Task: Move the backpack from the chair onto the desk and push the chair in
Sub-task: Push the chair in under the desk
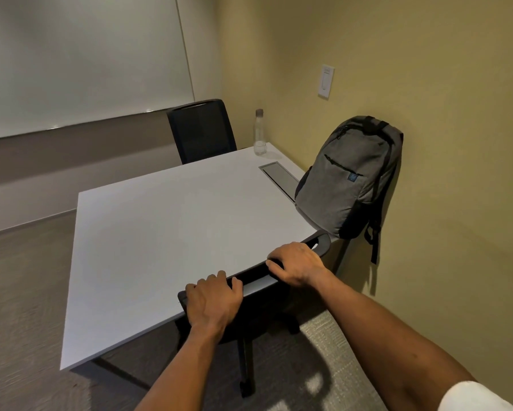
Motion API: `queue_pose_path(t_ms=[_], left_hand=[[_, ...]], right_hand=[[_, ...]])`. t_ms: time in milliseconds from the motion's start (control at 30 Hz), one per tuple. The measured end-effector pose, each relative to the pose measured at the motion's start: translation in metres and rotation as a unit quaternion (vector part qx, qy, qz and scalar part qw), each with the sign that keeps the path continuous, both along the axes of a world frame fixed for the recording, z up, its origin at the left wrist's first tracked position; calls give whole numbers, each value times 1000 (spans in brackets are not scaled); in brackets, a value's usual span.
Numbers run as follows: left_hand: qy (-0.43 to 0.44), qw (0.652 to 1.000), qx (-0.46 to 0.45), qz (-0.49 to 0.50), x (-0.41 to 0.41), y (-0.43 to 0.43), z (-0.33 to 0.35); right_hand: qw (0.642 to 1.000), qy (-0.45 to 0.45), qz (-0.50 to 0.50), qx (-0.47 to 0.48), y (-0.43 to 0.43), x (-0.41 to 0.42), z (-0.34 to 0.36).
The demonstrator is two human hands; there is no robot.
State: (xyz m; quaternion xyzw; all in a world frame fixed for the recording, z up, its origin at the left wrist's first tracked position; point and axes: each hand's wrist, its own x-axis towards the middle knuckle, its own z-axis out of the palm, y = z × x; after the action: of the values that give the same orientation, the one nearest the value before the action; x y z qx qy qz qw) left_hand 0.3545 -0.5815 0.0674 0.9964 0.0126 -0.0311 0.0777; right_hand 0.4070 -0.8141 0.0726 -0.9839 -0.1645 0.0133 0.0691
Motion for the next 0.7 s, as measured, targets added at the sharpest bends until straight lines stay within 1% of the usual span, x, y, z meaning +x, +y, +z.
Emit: queue_pose_path(t_ms=[100,267,367,467,567,700], left_hand=[[-4,1000,-8,4,-1,0,0],[4,1000,-5,-10,-3,2,0],[11,999,-23,-23,-7,9,1],[8,998,-54,-23,-22,22,4],[0,997,-72,-32,-43,41,6],[-23,996,-73,-47,-69,77,-2]], right_hand=[[1000,0,8,-8,1,-1,2],[998,16,38,-50,2,-6,8],[997,39,25,-57,8,-12,13],[998,50,5,-44,17,-23,15],[998,51,-3,-33,38,-43,17],[998,48,12,-30,84,-68,21]])
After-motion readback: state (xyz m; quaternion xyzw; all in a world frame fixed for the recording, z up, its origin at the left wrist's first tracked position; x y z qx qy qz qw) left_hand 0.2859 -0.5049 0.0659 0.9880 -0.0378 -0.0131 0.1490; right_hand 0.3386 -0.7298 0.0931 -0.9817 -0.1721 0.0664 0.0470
